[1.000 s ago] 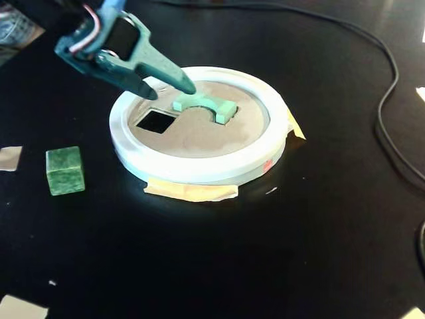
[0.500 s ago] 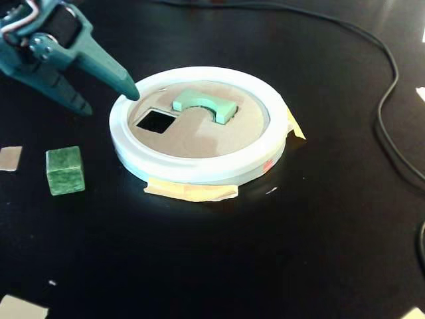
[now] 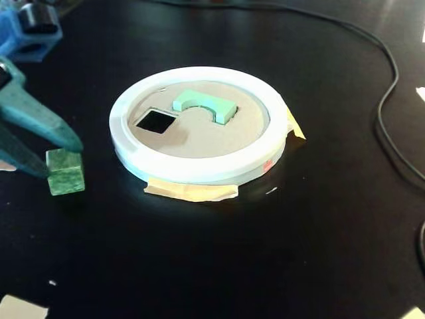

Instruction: Pick up the U shape block and drop it in corresponding U shaped hole

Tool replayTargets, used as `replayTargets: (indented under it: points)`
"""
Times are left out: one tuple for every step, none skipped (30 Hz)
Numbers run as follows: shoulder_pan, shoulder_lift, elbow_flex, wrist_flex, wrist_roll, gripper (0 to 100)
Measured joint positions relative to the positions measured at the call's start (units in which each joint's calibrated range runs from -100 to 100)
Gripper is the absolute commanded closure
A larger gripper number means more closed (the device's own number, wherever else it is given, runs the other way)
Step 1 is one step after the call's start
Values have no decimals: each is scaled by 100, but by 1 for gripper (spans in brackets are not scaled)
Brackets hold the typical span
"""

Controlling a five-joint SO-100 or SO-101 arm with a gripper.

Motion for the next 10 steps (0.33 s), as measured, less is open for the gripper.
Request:
replayTargets:
  points:
    - [30,-71,59,0,5,36]
    - [140,-178,88,10,-20,36]
    - [150,-223,117,10,-20,36]
    - [130,-232,146,10,-20,36]
    - [140,-232,146,10,-5,36]
    - [220,-276,215,10,-24,35]
    - [260,-267,234,10,-5,35]
    - [260,-294,303,10,-15,35]
    - [260,-383,478,10,-10,35]
    - [230,-321,605,10,-5,35]
